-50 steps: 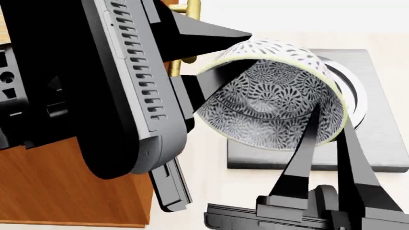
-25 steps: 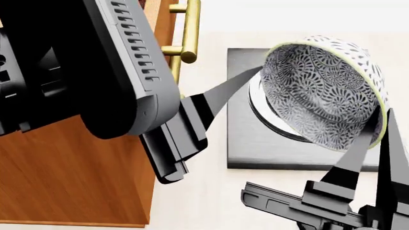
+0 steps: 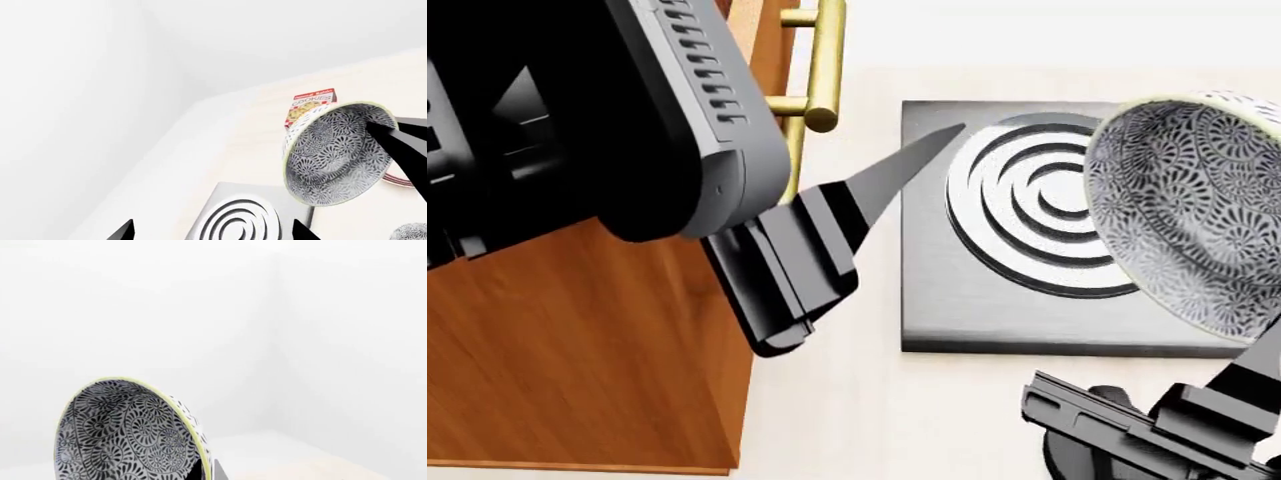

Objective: Pick the akita bowl on the wooden cabinet and place it on the plate.

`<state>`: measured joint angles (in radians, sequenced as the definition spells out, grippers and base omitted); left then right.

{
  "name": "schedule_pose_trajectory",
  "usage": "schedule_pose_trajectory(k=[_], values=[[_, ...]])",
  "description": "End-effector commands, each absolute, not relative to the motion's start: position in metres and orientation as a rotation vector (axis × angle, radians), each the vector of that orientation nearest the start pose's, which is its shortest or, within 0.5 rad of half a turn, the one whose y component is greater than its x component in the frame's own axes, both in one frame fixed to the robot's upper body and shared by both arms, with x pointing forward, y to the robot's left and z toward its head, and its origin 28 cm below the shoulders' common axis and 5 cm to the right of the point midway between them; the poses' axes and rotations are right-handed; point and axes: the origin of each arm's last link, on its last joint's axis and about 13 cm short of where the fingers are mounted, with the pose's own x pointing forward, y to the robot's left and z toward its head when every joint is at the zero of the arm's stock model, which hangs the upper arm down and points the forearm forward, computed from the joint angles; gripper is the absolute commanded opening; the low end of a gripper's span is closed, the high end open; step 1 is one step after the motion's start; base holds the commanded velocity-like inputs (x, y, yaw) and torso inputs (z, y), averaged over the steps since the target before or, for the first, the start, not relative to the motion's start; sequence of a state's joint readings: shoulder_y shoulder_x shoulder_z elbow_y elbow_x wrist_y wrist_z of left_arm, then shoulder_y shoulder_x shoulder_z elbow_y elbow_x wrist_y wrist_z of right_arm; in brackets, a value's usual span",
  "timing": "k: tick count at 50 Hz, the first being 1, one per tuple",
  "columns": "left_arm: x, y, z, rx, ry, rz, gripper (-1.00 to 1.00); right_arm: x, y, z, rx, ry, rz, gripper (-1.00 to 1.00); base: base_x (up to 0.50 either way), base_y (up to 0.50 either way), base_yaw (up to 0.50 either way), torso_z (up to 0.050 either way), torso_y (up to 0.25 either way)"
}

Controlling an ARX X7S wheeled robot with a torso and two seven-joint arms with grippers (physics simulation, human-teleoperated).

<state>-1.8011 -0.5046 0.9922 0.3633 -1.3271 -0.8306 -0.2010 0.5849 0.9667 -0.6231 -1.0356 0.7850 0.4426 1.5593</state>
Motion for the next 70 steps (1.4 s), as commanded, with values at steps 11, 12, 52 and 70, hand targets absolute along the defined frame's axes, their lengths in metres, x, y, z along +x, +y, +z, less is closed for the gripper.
schedule_pose_trajectory(k=[11, 12, 52, 70], values=[[0.245, 0.144, 0.381, 0.557, -0.279, -0.886, 1.00, 0.150, -0.124, 0.217, -0.016, -0.518, -0.586, -1.00, 0.00, 0.00, 0.00, 0.000, 0.000], [0.245, 0.145, 0.383, 0.555, -0.282, -0.879, 1.00, 0.150, -0.125, 0.217, -0.014, -0.517, -0.591, -1.00, 0.00, 0.00, 0.00, 0.000, 0.000], [0.239, 0.142, 0.379, 0.509, -0.421, -0.783, 1.00, 0.143, -0.157, 0.221, -0.024, -0.508, -0.730, -1.00, 0.00, 0.00, 0.00, 0.000, 0.000], [0.242, 0.143, 0.377, 0.502, -0.414, -0.780, 1.00, 0.145, -0.181, 0.226, 0.176, -0.463, -0.726, -1.00, 0.00, 0.00, 0.00, 0.000, 0.001]])
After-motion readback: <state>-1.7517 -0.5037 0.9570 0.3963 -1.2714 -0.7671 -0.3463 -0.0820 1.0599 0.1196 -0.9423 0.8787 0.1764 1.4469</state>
